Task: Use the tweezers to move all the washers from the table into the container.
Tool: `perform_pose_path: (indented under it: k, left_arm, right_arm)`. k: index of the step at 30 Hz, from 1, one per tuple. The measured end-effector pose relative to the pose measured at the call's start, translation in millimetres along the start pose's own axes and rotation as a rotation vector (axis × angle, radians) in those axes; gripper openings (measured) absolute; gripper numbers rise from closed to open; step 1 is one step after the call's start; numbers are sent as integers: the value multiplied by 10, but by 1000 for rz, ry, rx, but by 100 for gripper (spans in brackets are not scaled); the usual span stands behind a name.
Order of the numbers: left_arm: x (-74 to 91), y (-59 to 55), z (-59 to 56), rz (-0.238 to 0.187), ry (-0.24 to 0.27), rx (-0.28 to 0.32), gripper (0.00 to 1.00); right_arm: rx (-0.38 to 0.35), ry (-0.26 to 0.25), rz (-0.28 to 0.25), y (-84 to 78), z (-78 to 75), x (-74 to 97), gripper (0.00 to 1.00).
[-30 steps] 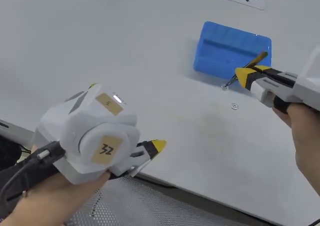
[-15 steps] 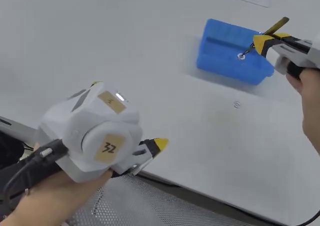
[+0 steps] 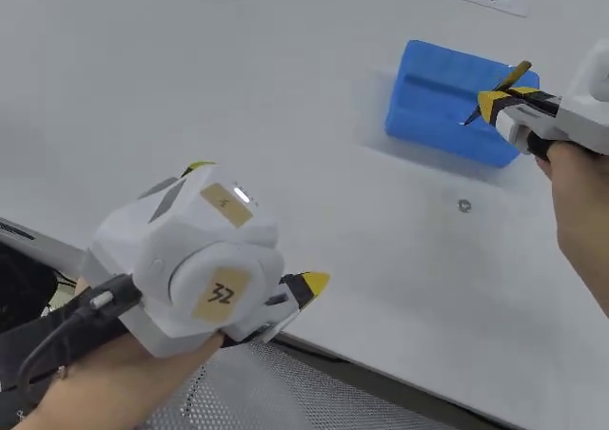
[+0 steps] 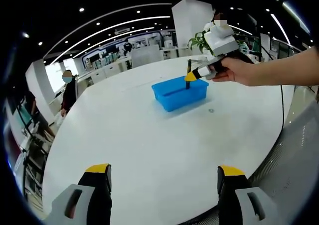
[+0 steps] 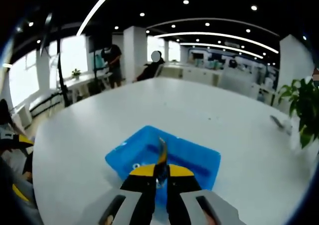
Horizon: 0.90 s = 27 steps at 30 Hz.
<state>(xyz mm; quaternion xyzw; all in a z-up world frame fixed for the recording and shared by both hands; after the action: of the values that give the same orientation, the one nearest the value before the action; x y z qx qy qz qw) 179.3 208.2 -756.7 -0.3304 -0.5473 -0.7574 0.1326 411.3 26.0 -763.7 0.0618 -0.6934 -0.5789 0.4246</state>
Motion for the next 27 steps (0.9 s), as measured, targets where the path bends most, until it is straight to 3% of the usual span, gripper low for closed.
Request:
perform_pose_path:
  k: [7, 21, 27]
  left_arm:
    - [2, -2, -4, 1, -2, 0, 89]
    - [2, -7, 0, 5, 0, -5, 89]
    - [7, -4, 5, 2, 2, -1, 89]
  right_arm:
    - [-4, -3, 27, -100, -39, -24, 3]
    - [22, -13, 20, -43, -50, 31, 5]
    - [-89, 9, -37, 83, -79, 202, 5]
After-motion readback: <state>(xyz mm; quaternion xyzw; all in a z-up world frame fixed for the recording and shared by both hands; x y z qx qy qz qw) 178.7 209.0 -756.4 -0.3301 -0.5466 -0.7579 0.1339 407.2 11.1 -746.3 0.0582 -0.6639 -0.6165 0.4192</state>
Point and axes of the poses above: the centre of the closed fingertips' face, and the gripper's own axes: x roughly backward along the fingers, z roughly to its left, y roughly out of its top, the point moved 6 cm from there along x, roughly backward along the fingers, and after that the axes turned 2 degrees about -x, right-handed, at the moved point
